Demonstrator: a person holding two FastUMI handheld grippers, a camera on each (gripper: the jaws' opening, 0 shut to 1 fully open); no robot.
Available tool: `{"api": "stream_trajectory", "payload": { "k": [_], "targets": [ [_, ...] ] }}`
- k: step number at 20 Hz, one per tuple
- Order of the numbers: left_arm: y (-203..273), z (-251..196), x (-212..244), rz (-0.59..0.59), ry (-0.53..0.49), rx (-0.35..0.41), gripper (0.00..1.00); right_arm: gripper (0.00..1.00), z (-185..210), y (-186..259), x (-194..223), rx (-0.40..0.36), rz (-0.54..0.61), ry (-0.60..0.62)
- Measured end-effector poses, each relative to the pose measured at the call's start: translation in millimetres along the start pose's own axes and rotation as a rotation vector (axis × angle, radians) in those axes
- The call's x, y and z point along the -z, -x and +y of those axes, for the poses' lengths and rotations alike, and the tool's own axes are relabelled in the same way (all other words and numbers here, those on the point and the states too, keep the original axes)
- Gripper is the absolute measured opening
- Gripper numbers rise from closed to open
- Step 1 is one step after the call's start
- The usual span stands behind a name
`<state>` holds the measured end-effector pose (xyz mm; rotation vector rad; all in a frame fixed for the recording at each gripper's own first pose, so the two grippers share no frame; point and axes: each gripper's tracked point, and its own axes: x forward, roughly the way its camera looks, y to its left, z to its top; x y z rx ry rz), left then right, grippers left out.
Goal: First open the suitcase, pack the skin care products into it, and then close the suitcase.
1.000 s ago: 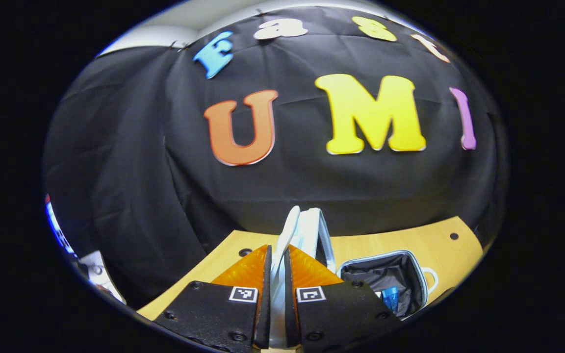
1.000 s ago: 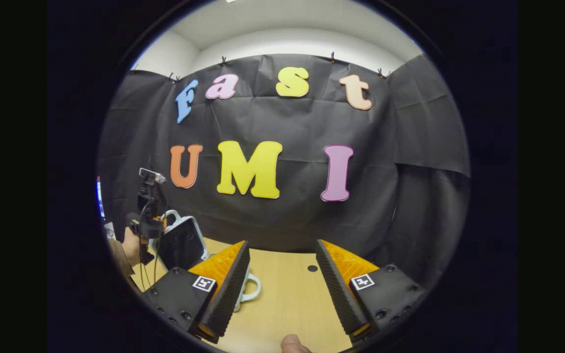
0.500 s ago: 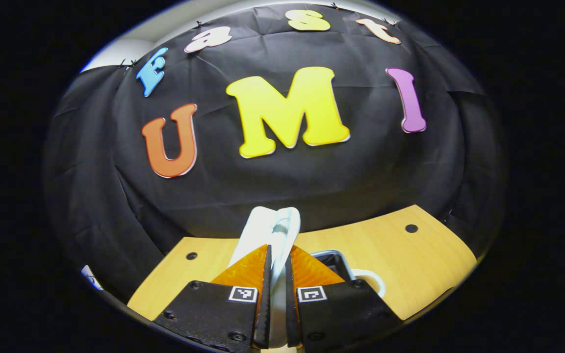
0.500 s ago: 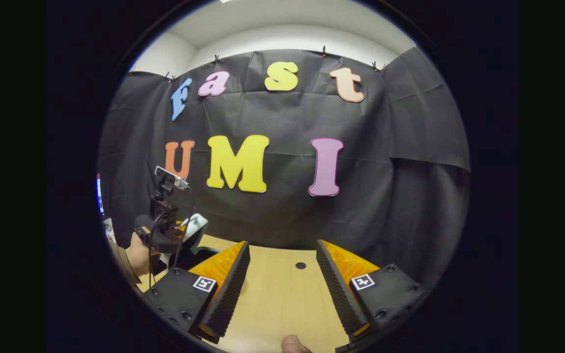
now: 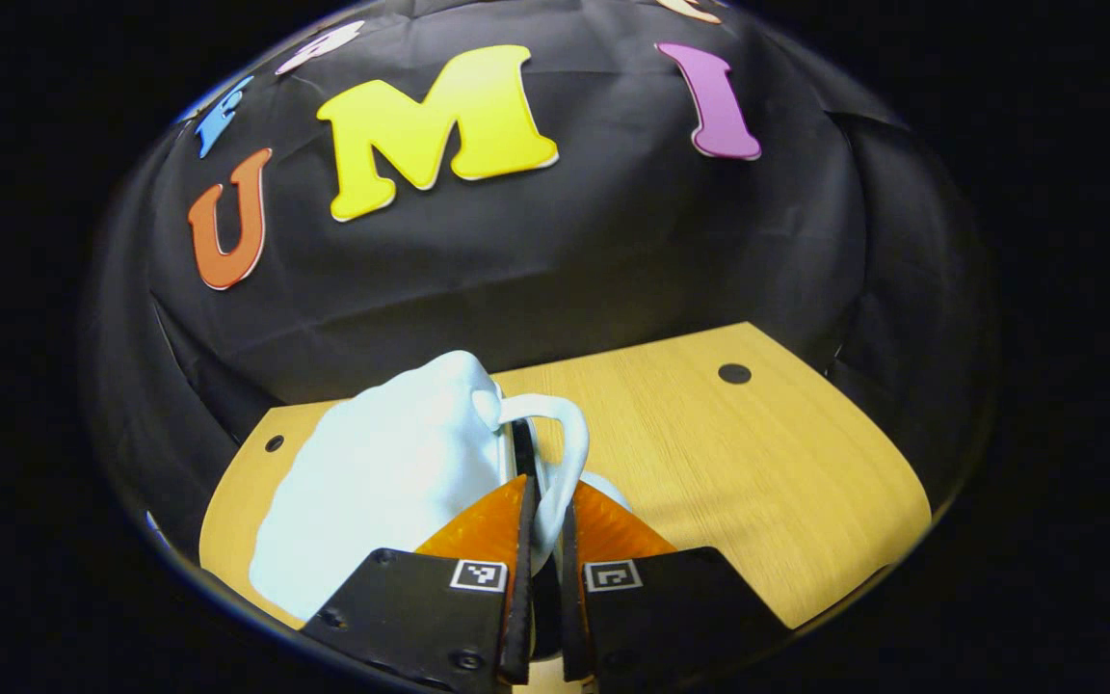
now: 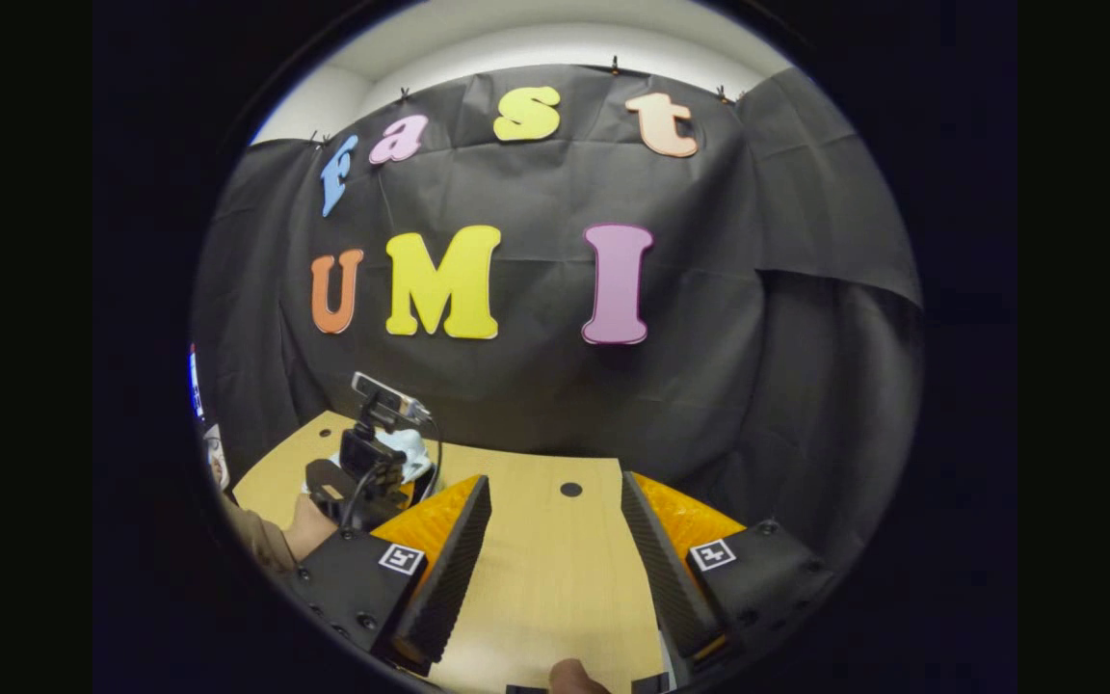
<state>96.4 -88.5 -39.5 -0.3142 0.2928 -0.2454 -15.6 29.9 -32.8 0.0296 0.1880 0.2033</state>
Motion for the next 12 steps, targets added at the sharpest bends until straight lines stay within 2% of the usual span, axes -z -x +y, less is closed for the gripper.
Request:
{"api": "stream_trajectory", "payload": {
  "k": [3, 8, 9, 11, 12],
  "targets": [
    [-7.8, -7.2, 13.1, 0.036, -0.056, -0.005, 0.16, 0.81, -6.3, -1.8, 6.3, 0.003, 0.013, 0.004],
    [-12.0, -18.3, 24.8, 0.059, -0.037, 0.002, 0.16, 0.81, -13.1, -8.3, 19.7, 0.022, 0.054, -0.023],
    [-13.5, -22.8, 28.3, 0.071, -0.026, 0.015, 0.18, 0.82, -12.9, -9.2, 19.4, 0.024, 0.059, -0.029],
    [-12.5, -30.5, 29.5, 0.080, -0.013, 0.042, 0.32, 0.81, -11.8, -11.0, 17.6, 0.033, 0.061, -0.034],
    [-10.6, -35.3, 26.1, 0.070, 0.000, 0.066, 0.47, 0.81, -9.5, -11.5, 15.2, 0.035, 0.058, -0.037]
  ]
}}
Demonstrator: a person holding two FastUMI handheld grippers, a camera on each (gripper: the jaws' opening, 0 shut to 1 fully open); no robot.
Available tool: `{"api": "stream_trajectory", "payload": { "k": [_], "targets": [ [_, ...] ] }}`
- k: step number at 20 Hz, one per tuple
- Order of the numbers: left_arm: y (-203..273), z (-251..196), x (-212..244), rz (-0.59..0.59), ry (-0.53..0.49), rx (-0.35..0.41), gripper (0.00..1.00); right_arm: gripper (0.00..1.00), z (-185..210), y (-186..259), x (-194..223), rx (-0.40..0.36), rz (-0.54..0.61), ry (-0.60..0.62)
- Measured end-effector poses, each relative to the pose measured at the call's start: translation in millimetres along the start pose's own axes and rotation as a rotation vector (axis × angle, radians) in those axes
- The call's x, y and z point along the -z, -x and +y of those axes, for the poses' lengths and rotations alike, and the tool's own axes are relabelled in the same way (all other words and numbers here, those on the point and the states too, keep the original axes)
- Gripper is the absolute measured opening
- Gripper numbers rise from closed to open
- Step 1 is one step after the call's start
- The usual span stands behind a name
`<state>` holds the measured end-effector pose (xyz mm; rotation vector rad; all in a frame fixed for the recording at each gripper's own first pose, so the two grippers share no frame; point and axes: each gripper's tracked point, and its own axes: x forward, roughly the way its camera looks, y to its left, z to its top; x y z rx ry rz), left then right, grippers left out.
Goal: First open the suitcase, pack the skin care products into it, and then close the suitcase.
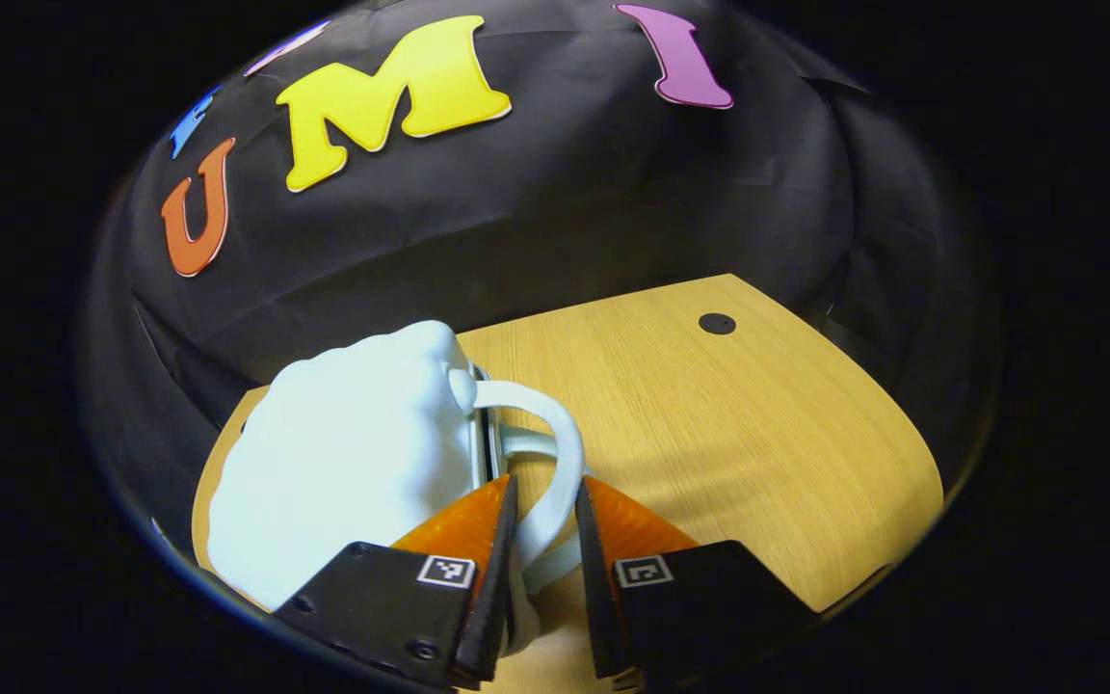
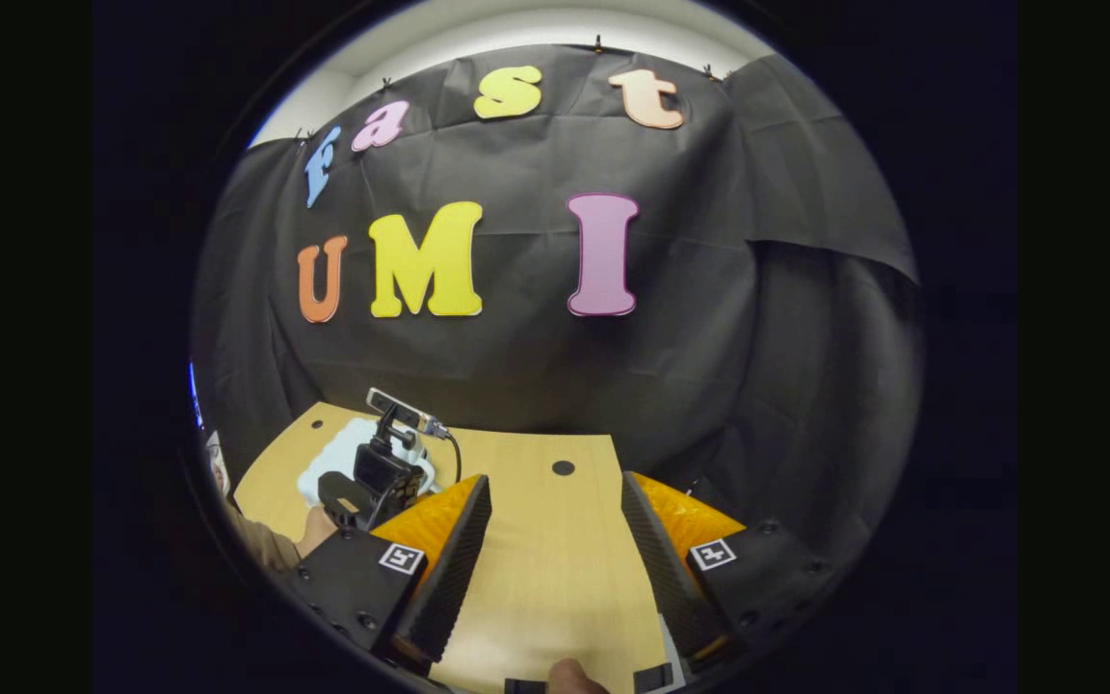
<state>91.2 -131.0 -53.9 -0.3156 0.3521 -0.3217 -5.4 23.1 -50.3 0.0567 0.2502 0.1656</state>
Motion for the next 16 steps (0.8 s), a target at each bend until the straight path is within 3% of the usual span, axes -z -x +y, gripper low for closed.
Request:
{"api": "stream_trajectory", "payload": {
  "k": [1, 3, 4, 5, 10, 16],
  "targets": [
    [5.7, -3.8, -5.9, -0.019, 0.019, 0.021, 0.53, 0.81, 2.4, -0.3, -2.6, 0.004, -0.003, 0.000],
    [23.0, 1.0, -24.5, -0.069, 0.033, 0.034, 0.77, 0.81, 10.9, 0.8, -9.6, 0.007, -0.017, 0.004],
    [34.0, 5.8, -33.9, -0.093, 0.041, 0.032, 0.95, 0.81, 17.1, 0.0, -12.2, 0.008, -0.024, 0.007],
    [45.5, 13.2, -43.5, -0.120, 0.052, 0.026, 0.99, 0.81, 23.8, 0.0, -16.3, 0.009, -0.033, 0.010],
    [119.7, 63.4, -89.4, -0.282, 0.087, 0.004, 1.00, 0.81, 64.7, -6.3, -36.4, 0.019, -0.087, 0.022],
    [205.5, 152.3, -113.9, -0.457, 0.088, -0.094, 0.98, 0.81, 121.9, -20.8, -56.8, 0.029, -0.125, -0.019]
  ]
}}
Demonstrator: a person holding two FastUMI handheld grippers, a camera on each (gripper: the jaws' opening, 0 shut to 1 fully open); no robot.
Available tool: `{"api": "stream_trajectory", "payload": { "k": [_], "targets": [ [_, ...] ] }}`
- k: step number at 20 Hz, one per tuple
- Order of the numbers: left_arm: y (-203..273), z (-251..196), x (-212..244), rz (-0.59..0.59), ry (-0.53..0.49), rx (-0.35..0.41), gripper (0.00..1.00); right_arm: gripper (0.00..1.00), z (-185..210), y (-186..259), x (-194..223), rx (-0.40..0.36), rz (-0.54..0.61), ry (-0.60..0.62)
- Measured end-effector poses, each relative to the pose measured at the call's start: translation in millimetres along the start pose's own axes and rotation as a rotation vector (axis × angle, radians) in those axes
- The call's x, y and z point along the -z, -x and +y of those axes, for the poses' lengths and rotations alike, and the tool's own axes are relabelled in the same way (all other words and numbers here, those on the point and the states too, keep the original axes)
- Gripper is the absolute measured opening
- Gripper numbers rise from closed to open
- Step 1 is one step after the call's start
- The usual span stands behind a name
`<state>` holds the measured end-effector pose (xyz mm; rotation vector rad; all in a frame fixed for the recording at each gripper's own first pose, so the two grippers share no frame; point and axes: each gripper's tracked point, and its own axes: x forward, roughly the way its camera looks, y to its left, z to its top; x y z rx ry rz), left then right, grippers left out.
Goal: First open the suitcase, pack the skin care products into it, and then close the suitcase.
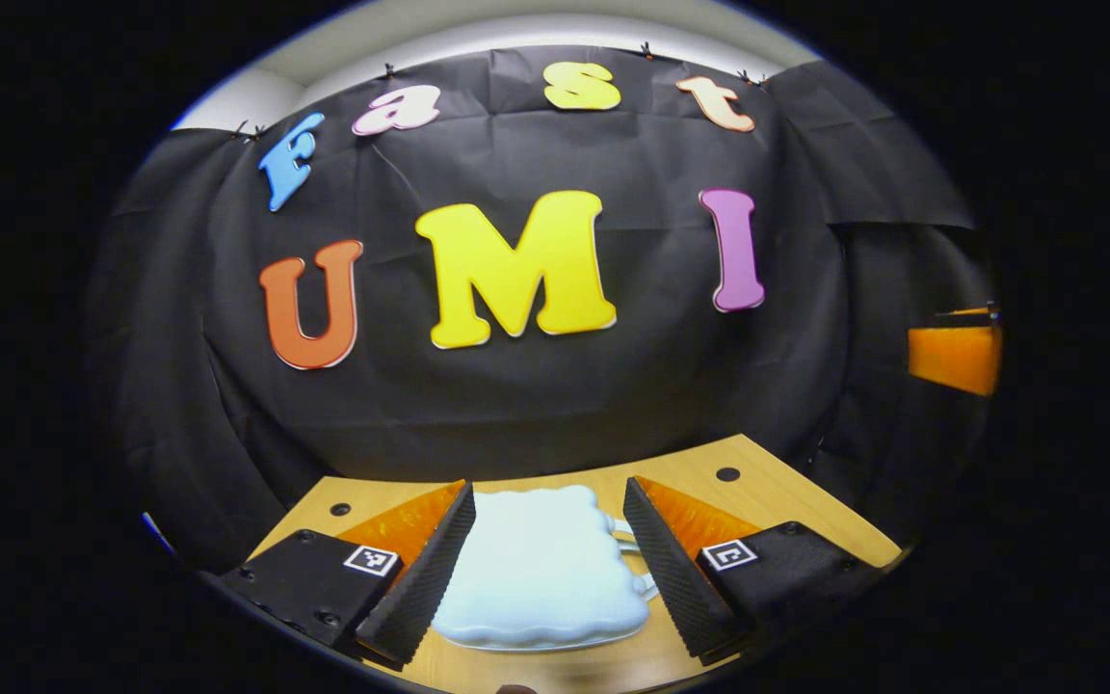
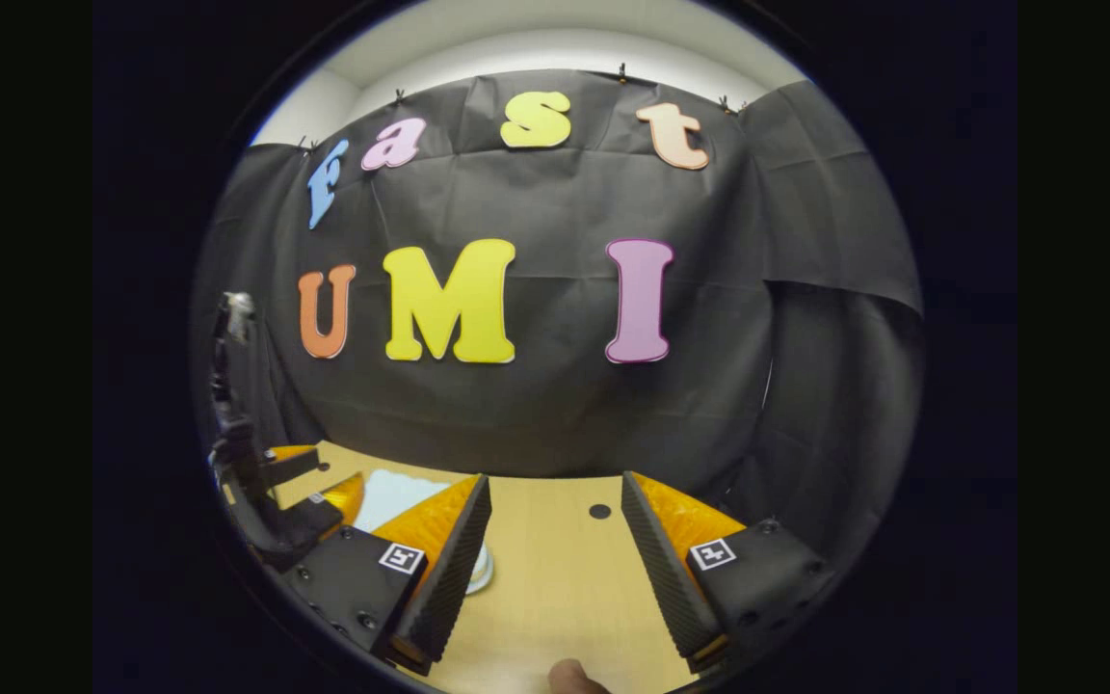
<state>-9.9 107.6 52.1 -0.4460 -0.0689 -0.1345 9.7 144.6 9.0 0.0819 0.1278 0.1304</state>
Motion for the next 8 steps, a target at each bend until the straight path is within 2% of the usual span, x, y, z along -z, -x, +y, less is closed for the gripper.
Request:
{"api": "stream_trajectory", "payload": {
  "k": [4, 8],
  "targets": [
    [30.4, 53.0, -17.2, -0.076, 0.017, -0.056, 0.98, 0.81, 47.2, -2.5, -0.4, -0.011, -0.020, 0.026],
    [40.5, 86.4, -18.8, -0.098, 0.059, -0.072, 0.98, 0.81, 99.2, 2.7, 8.2, -0.060, -0.030, 0.085]
  ]
}}
